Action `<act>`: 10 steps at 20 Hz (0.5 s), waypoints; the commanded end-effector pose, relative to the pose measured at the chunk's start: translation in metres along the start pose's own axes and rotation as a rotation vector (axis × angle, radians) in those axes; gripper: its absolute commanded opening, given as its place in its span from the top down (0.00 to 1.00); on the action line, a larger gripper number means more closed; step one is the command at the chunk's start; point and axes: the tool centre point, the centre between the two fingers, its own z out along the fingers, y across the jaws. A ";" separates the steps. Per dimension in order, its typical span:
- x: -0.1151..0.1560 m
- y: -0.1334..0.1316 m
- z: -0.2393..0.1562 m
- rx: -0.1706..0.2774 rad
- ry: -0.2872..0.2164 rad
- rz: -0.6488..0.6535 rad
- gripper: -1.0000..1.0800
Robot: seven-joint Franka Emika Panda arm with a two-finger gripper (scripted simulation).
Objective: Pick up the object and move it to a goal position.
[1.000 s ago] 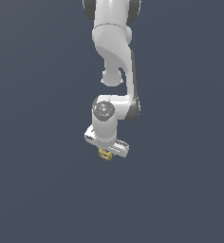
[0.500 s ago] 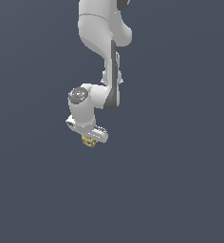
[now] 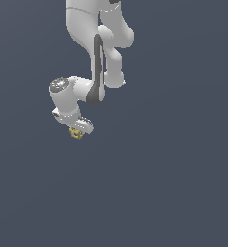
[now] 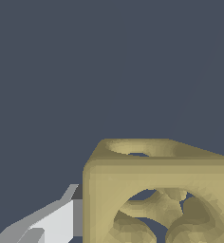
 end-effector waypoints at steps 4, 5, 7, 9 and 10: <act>-0.007 0.036 -0.002 0.000 0.000 -0.001 1.00; -0.007 0.040 -0.002 0.000 0.000 -0.001 1.00; -0.008 0.046 -0.003 0.000 0.000 -0.001 1.00; -0.008 0.050 -0.003 0.000 0.000 -0.001 1.00; -0.008 0.051 -0.003 0.000 0.000 -0.001 1.00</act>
